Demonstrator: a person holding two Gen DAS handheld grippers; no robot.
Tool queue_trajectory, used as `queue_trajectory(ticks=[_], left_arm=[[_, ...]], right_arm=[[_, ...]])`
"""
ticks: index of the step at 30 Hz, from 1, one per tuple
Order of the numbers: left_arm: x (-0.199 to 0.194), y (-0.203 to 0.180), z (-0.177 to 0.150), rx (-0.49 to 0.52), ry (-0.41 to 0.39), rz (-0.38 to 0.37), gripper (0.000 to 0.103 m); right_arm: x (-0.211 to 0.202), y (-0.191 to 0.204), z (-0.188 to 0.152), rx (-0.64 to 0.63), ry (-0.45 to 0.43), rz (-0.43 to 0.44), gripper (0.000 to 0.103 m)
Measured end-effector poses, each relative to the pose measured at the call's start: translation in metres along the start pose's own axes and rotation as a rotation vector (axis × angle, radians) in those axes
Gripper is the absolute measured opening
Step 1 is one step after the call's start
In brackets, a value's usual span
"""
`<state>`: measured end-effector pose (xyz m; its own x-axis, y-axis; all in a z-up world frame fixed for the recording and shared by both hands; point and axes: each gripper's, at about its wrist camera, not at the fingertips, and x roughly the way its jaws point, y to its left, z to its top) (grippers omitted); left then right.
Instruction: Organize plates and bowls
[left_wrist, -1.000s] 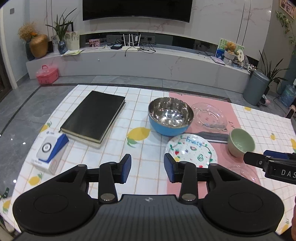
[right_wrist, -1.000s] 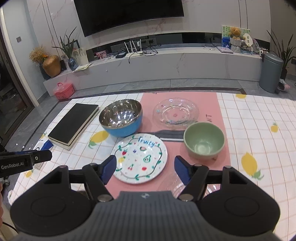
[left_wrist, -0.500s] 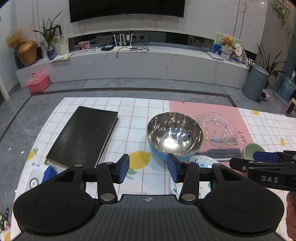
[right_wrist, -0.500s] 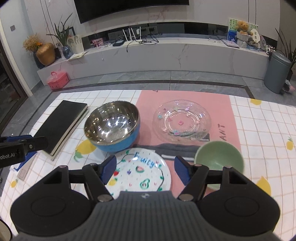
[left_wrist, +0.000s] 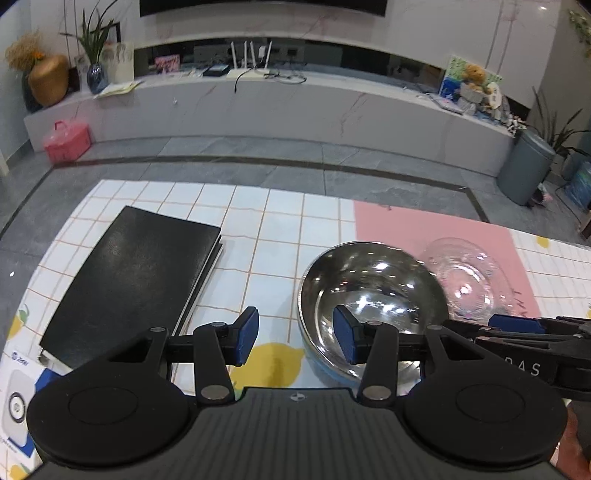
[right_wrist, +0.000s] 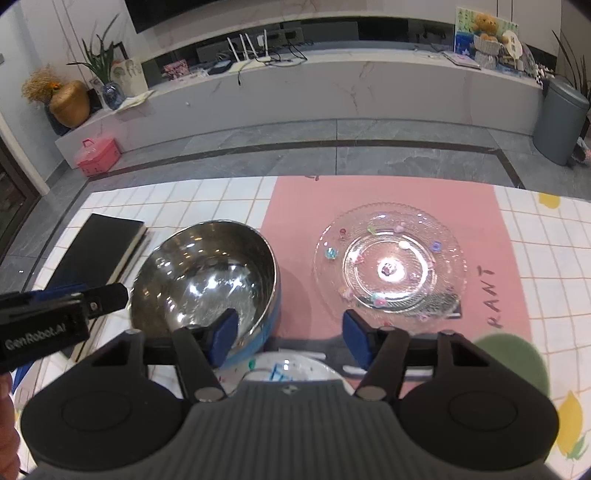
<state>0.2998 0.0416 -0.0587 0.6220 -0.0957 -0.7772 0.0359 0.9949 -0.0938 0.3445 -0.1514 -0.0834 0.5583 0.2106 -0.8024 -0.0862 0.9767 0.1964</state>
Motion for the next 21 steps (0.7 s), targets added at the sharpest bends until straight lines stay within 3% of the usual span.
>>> queue_trajectory(ticks=[9,12,13,17,21], left_arm=[[0.026,0.002,0.0,-0.047,0.076,-0.02,0.047],[0.032,0.0,0.001,-0.044,0.098,-0.005,0.036],[0.032,0.001,0.001,-0.046,0.101,-0.006,0.028],[0.034,0.005,0.002,-0.082,0.108,-0.049,0.012],[0.034,0.001,0.006,-0.085,0.115,-0.037,0.01]], right_arm=[[0.032,0.002,0.008,0.028,0.063,-0.008,0.045],[0.038,0.004,0.009,0.034,0.079,0.002,0.04],[0.039,0.004,0.01,0.034,0.084,0.008,0.035],[0.041,0.006,0.01,0.044,0.096,0.042,0.02],[0.041,0.012,0.011,0.041,0.101,0.021,0.014]])
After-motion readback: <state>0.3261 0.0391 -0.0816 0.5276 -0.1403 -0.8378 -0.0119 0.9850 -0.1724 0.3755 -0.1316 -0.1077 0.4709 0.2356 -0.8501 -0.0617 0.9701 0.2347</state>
